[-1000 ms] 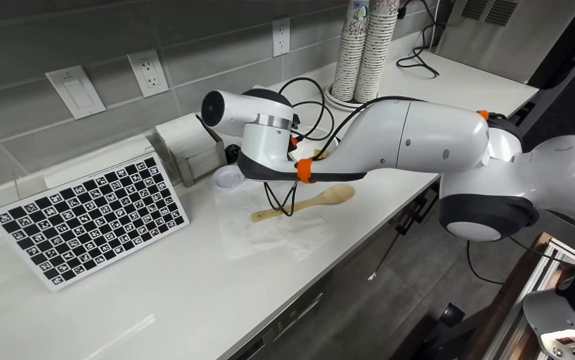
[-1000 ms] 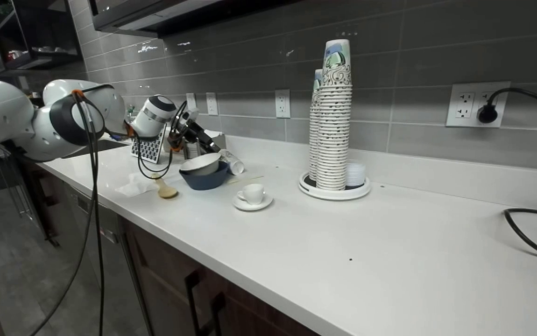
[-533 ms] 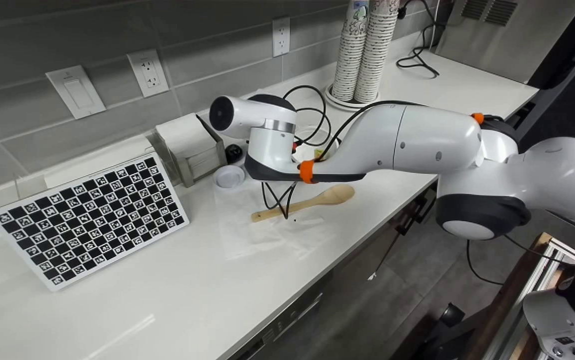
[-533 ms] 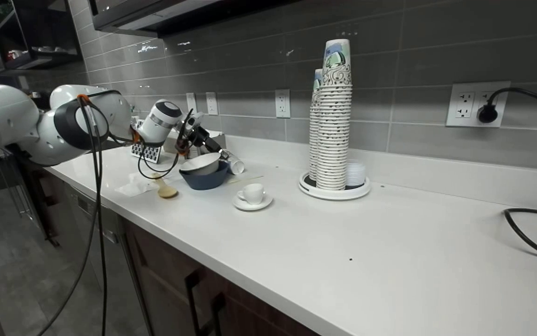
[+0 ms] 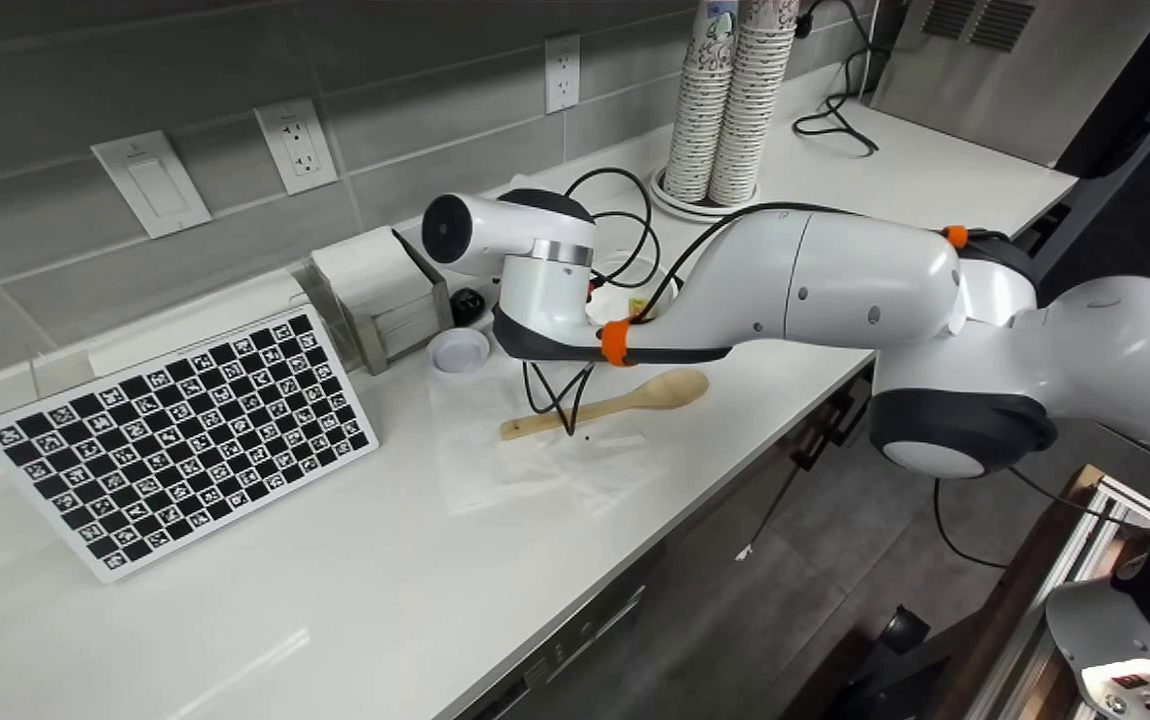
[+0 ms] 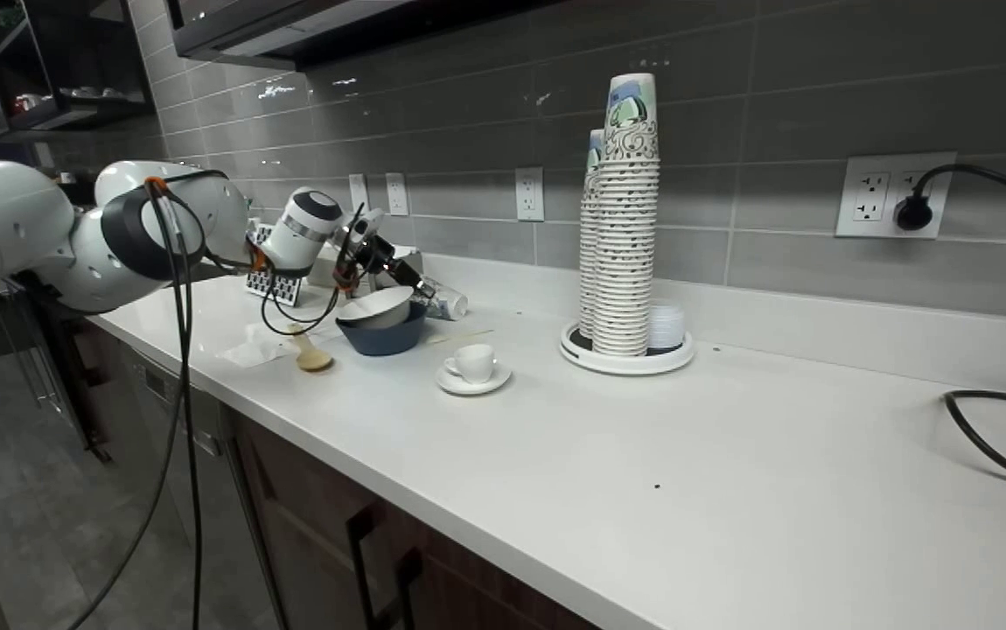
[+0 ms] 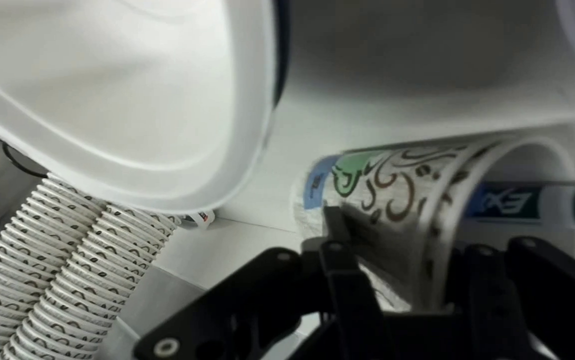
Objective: Pick up the coffee cups and make them stand upright
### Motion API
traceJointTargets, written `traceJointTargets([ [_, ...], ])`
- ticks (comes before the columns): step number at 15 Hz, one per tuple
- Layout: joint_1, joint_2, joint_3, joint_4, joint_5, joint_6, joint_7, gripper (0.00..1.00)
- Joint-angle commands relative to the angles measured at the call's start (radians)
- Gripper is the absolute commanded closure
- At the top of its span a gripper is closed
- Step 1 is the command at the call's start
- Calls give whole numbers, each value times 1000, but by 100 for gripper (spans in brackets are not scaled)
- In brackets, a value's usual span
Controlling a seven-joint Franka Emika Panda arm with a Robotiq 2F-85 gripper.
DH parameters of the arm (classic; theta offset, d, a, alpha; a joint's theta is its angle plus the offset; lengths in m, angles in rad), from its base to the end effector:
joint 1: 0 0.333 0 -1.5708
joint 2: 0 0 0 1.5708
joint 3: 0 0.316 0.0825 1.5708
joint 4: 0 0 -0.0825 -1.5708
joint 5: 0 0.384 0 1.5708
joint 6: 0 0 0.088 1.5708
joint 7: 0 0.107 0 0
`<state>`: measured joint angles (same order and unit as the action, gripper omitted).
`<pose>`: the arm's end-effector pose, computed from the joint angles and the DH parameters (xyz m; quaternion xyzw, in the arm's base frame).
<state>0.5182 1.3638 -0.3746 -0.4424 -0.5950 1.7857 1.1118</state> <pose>0.7688 0.2676 0.2498 0.8584 -0.2354 0.3085 0.3354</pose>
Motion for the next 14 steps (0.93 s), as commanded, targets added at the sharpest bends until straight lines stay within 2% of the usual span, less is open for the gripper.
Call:
traceJointTargets([
  [1, 4, 6, -11, 0, -9, 19, 25, 100],
  [7, 18, -68, 40, 4, 49, -21, 5, 97],
  [14, -59, -230, 158, 17, 228, -39, -94, 97],
])
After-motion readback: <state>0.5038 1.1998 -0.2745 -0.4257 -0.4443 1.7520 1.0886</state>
